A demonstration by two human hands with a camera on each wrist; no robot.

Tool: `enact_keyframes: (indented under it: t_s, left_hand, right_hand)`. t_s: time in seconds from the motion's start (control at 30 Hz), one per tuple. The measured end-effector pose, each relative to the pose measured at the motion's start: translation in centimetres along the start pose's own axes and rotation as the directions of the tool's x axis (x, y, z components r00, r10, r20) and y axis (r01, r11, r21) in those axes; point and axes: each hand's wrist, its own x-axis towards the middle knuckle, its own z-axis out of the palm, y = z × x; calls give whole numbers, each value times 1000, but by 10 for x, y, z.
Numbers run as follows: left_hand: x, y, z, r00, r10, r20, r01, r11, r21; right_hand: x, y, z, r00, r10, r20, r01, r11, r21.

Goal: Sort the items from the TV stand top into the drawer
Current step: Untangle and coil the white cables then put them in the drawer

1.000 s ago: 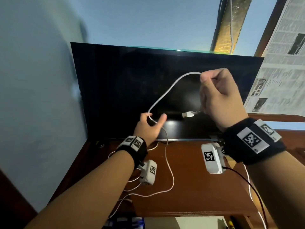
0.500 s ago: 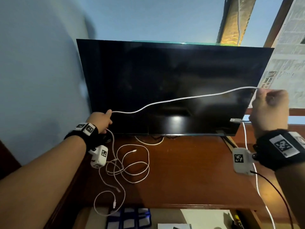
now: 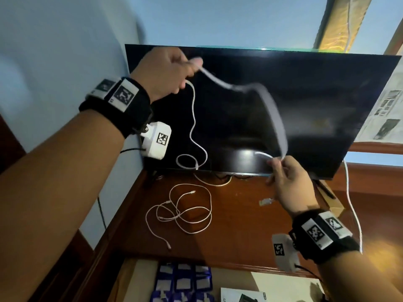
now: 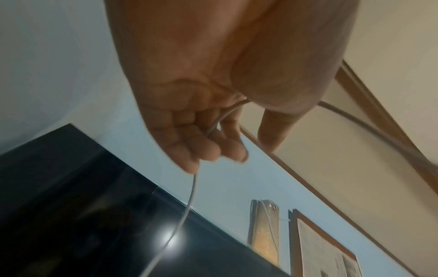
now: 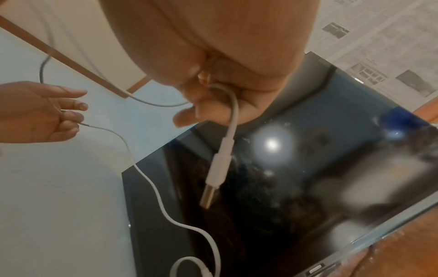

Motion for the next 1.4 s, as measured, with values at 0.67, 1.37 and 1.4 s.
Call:
enact_keyframes:
  t_s: [0.67, 1.37, 1.4]
  left_hand:
    - [-175, -119, 44, 890, -265, 372, 216, 962, 169]
    - [-162, -84, 78, 957, -112, 269, 152, 980, -131]
    - [-161, -88, 81, 955, -125, 268, 166, 977, -136]
  right_hand:
    - [-69, -39, 35, 936, 78, 343, -218, 893, 393]
    - [-111, -34, 50, 850, -89, 519, -174, 883, 435]
    - [-111, -33, 51, 849, -91, 520, -166, 889, 427]
